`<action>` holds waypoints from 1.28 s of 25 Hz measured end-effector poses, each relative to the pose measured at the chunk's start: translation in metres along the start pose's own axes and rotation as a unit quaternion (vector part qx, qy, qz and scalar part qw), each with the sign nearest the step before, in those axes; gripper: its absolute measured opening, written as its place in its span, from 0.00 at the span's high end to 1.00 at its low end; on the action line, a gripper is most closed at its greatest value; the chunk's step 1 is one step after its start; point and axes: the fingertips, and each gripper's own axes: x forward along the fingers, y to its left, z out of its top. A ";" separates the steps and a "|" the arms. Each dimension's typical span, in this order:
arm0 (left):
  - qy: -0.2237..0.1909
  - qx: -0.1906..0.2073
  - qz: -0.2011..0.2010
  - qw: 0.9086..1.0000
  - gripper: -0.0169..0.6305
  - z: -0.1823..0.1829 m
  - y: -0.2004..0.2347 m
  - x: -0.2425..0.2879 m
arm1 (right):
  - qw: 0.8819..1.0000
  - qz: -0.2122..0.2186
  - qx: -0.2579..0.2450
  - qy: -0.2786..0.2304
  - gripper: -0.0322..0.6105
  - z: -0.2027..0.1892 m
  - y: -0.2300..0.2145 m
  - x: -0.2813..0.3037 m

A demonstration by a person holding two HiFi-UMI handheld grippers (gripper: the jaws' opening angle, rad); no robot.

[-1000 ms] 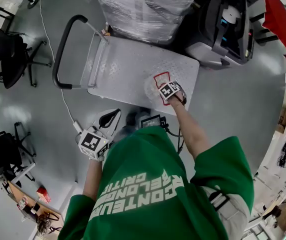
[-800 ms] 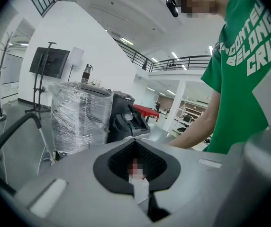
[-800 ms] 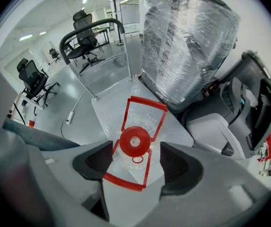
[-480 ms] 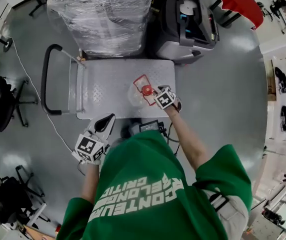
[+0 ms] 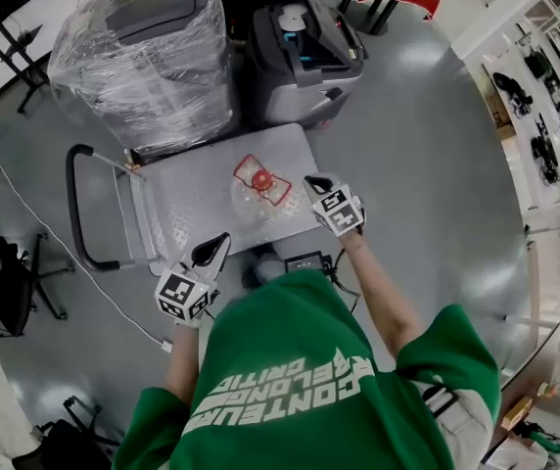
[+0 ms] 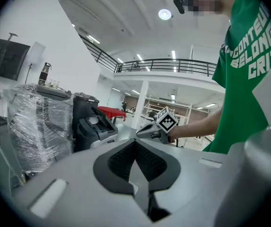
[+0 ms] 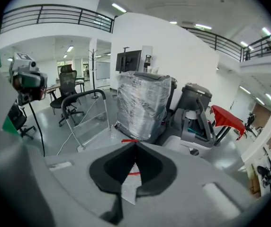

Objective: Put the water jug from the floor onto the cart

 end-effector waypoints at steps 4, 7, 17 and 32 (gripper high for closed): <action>0.002 0.012 -0.044 0.999 0.96 0.002 -0.029 0.010 | 0.999 -0.029 0.006 -0.018 0.96 -0.011 -0.002 -0.054; 0.007 0.027 -0.072 0.997 0.96 0.010 -0.036 0.011 | 0.998 -0.056 0.014 -0.029 0.96 -0.016 0.000 -0.077; 0.024 0.034 -0.121 0.992 0.96 0.003 -0.069 0.031 | 0.994 -0.094 0.050 -0.030 0.96 -0.052 0.006 -0.151; 0.054 0.042 -0.129 0.989 0.96 0.007 -0.098 0.093 | 0.995 -0.056 0.057 -0.056 0.96 -0.073 -0.018 -0.183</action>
